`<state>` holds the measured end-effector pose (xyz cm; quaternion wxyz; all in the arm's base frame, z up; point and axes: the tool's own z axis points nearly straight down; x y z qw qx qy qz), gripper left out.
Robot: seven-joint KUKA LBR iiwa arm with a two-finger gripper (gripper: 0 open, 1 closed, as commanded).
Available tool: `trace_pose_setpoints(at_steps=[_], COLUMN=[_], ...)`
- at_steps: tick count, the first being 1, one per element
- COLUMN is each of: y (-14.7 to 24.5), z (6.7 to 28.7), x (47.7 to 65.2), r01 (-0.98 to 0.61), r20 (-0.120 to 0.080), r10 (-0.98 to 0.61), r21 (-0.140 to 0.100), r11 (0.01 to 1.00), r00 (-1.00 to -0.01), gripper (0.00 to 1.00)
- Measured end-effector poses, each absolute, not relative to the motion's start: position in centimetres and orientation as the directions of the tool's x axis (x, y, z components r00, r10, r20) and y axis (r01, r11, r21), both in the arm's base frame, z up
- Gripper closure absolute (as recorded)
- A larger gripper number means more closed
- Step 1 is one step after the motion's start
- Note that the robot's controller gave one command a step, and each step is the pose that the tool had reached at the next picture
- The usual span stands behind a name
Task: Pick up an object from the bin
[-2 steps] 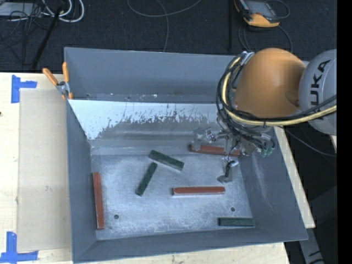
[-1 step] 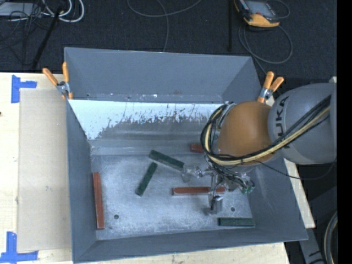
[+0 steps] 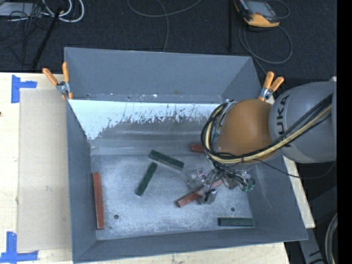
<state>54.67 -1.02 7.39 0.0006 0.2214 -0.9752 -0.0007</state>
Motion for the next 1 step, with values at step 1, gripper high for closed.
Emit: trace_pose_setpoints(at_steps=[1], y=[-1.46], z=[22.12], x=[53.75], r01=[-0.306], r20=[-0.007], r10=[-0.306], r21=[-0.002], r11=[0.952], r00=[-0.952], gripper=[1.00])
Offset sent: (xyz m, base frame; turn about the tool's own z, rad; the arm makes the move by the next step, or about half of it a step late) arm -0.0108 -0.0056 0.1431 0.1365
